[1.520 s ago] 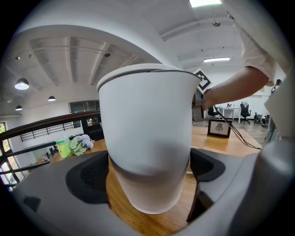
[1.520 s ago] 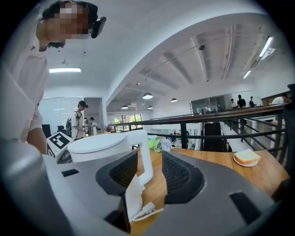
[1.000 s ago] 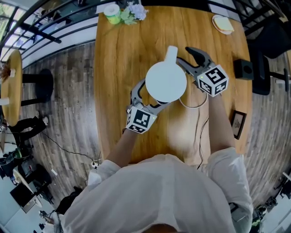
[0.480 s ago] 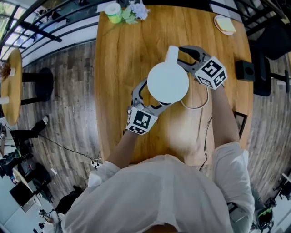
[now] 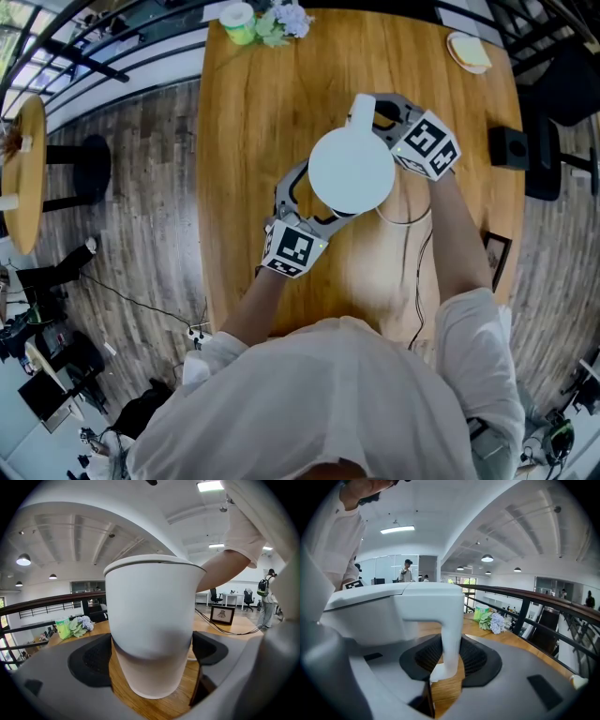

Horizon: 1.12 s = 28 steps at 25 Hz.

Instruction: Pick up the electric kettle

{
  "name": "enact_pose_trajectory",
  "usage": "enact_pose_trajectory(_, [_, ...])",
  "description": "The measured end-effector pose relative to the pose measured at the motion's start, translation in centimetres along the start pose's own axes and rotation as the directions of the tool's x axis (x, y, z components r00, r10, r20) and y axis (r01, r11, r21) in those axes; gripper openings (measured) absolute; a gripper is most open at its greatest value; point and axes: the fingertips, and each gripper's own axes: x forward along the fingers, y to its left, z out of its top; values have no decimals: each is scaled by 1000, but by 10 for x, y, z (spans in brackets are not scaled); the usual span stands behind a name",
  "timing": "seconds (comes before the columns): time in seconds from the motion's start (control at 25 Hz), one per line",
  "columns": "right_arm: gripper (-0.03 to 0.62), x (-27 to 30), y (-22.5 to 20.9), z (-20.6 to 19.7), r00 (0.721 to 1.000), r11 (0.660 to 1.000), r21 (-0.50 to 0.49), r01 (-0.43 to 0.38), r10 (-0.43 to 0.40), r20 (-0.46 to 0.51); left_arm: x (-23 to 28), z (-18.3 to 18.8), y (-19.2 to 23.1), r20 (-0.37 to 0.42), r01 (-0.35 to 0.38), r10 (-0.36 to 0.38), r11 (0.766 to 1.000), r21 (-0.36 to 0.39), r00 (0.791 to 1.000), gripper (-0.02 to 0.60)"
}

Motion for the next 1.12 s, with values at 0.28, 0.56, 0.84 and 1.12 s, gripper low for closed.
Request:
enact_pose_trajectory(0.28, [115, -32, -9, -20, 969, 960, 132, 245, -243, -36, -10, -2, 11, 10, -16, 16, 999, 34, 1000, 538])
enact_pose_trajectory(0.56, [115, -96, 6, -55, 824, 770, 301, 562, -550, -132, -19, -8, 17, 5, -19, 19, 999, 28, 1000, 538])
enact_pose_trajectory(0.84, [115, -144, 52, -76, 608, 467, 456, 757, -759, -232, -29, -13, 43, -15, -100, 100, 995, 1, 995, 513])
enact_pose_trajectory(1.12, [117, -152, 75, -79, 608, 485, 434, 760, -766, -209, -37, -20, 35, 32, 70, -68, 995, -67, 997, 489])
